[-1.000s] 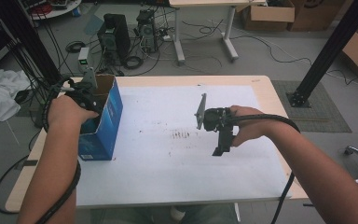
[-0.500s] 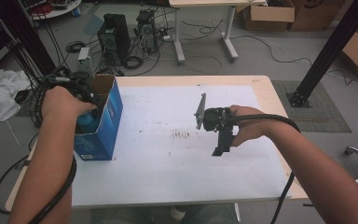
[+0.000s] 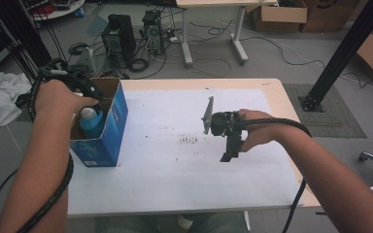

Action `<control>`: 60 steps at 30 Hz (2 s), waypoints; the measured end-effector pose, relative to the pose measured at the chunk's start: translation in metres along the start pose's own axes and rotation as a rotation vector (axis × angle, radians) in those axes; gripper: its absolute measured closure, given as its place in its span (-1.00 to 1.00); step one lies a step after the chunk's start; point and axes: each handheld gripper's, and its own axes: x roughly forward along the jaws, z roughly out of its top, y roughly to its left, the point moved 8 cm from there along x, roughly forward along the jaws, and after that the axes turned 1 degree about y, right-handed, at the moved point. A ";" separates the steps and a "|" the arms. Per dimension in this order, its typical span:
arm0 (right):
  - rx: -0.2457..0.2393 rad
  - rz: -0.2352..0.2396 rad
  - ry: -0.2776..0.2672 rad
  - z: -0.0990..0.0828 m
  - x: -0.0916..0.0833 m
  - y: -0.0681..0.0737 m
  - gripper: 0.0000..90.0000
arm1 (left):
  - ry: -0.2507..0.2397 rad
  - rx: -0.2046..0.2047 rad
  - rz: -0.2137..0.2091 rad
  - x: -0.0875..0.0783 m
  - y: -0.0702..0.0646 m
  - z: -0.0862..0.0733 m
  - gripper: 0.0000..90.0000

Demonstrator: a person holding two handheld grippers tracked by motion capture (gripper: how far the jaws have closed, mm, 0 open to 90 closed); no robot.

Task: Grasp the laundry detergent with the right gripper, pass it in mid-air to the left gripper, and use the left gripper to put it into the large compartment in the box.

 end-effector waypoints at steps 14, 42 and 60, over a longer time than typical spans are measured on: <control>0.010 -0.002 -0.001 -0.001 -0.004 -0.002 -1.00 | -0.022 0.038 0.007 -0.028 0.006 0.001 -0.64; 0.023 0.010 0.011 -0.005 -0.004 -0.005 -1.00 | -0.064 0.368 -0.024 -0.064 -0.046 0.007 -1.00; 0.054 0.015 0.029 -0.009 -0.006 -0.006 -1.00 | -0.079 0.739 -0.119 -0.065 -0.102 0.000 -1.00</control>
